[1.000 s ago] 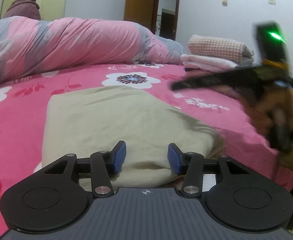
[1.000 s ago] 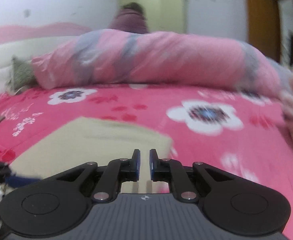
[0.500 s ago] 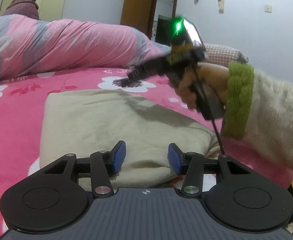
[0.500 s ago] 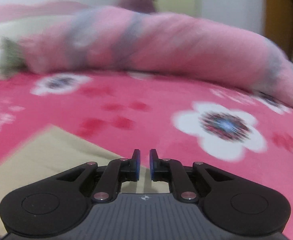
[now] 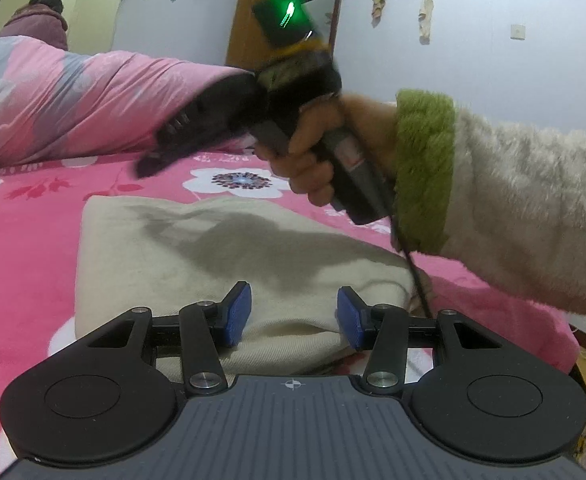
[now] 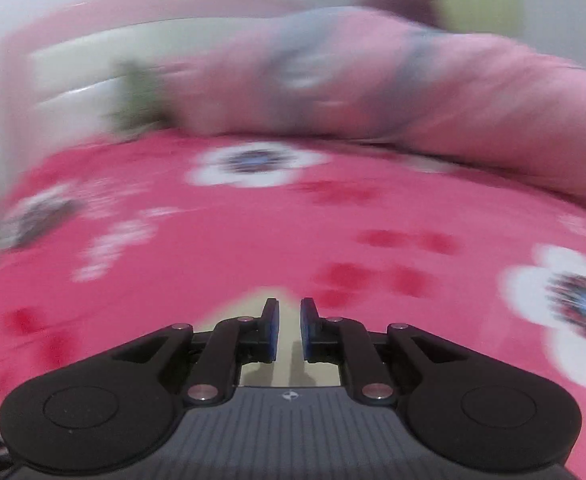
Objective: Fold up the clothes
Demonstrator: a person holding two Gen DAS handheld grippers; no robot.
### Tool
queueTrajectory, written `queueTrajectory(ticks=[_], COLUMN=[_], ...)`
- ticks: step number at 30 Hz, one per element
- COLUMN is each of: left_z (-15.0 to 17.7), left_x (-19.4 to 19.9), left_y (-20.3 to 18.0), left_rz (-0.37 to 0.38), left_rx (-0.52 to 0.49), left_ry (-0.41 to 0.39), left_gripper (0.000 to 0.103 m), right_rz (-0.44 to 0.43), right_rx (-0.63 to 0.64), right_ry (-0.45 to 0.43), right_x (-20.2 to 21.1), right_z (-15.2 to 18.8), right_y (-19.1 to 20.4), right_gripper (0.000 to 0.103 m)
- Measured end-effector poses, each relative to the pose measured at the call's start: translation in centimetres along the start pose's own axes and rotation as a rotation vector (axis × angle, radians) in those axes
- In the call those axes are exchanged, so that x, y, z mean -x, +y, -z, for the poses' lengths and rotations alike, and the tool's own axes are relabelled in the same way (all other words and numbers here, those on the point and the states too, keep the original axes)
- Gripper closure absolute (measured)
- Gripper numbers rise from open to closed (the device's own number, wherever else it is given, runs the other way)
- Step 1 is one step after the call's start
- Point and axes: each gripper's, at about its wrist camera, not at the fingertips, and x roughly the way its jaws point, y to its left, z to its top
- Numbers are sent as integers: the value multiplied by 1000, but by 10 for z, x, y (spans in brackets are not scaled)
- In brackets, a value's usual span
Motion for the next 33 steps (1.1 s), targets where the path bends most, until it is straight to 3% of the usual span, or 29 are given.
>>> queueTrajectory(ticks=[3, 6, 8, 10, 12, 17, 22, 28, 33], left_z=[0, -1, -1, -2, -2, -4, -7, -10, -13], left_x=[0, 1, 3, 5, 5, 5, 9, 14, 22], left_y=[1, 0, -2, -3, -5, -6, -8, -18, -31], left_rz=[7, 8, 7, 7, 2, -5, -27, -39, -58], left_rx=[-4, 1, 5, 10, 9, 19, 49, 71, 44], left_ry=[-3, -1, 1, 3, 3, 13, 23, 44, 63], left_gripper=[55, 55, 54, 53, 52, 51, 50, 45, 43], right_rz=[-85, -1, 121, 275, 357, 403, 429, 385, 320], right_rx=[121, 143, 85, 53, 17, -212, -569, -936, -1082], right_ry=[84, 117, 87, 67, 30, -83, -162, -278, -353], right_x=[-21, -47, -46, -38, -13, 80, 164, 222, 233], right_z=[1, 6, 4, 4, 9, 44, 104, 186, 237], right_y=[27, 34, 27, 23, 21, -5, -34, -53, -43], right_gripper=[88, 86, 70, 70, 70, 66, 61, 58, 58])
